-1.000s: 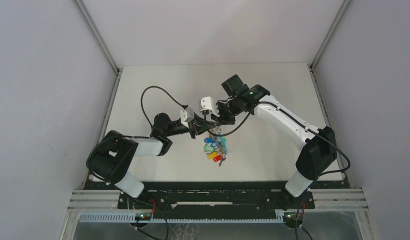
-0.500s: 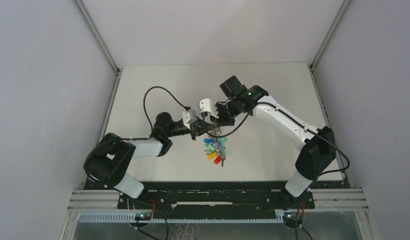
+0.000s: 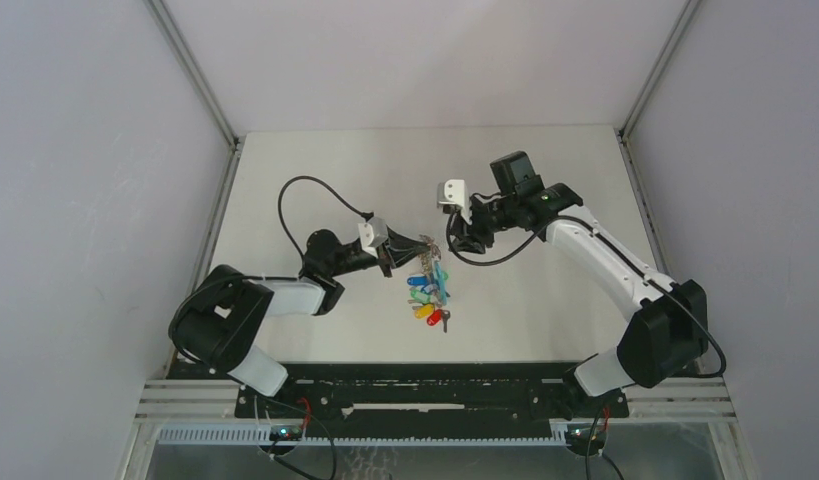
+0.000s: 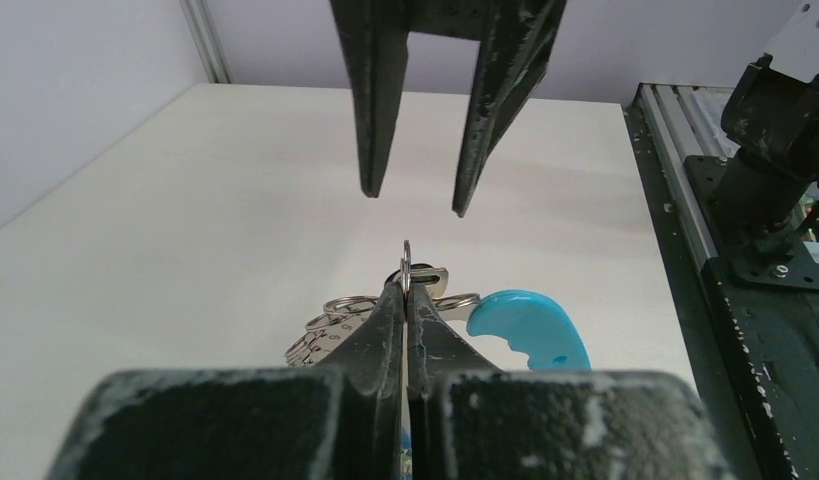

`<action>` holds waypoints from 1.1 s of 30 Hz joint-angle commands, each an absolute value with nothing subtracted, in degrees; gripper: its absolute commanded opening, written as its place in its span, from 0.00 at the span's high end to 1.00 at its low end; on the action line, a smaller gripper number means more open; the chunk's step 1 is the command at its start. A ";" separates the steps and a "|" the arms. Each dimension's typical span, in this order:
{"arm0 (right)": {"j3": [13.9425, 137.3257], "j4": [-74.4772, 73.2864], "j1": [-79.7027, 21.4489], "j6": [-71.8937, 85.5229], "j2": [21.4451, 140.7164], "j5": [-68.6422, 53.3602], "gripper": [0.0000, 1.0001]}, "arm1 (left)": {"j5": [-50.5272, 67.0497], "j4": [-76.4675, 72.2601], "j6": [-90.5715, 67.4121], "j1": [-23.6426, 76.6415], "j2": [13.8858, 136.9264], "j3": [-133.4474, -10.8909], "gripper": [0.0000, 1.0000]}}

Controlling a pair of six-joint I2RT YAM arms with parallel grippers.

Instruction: Put the keys on the keyring

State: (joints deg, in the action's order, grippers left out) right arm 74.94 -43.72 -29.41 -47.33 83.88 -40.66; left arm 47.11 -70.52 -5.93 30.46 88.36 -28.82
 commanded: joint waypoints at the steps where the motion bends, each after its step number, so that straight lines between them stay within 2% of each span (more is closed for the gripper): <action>1: 72.58 -34.63 -26.66 -43.58 83.26 -50.10 0.59 | 46.70 -77.93 -7.38 30.19 88.48 -28.15 1.00; 10: 72.60 -32.40 -25.99 -43.70 86.37 -55.97 0.60 | 47.00 -77.89 -7.38 30.23 88.91 -28.37 1.00; 14: 73.14 -32.50 -25.90 -43.67 87.79 -56.74 0.63 | 47.19 -77.92 -7.47 30.19 88.92 -28.46 1.00; 21: 73.80 -33.31 -25.73 -44.36 89.75 -58.27 0.73 | 47.35 -78.27 -7.61 30.23 88.78 -28.39 1.00; 23: 73.91 -33.65 -25.64 -44.72 90.08 -58.70 0.80 | 47.44 -78.37 -7.64 30.23 88.78 -28.35 1.00; 26: 73.93 -34.19 -25.27 -45.18 90.18 -59.07 0.99 | 47.37 -78.66 -7.65 30.23 88.77 -28.20 1.00; 33: 73.92 -35.26 -24.01 -45.11 90.80 -59.24 1.00 | 47.90 -79.48 -8.21 30.19 88.81 -28.17 1.00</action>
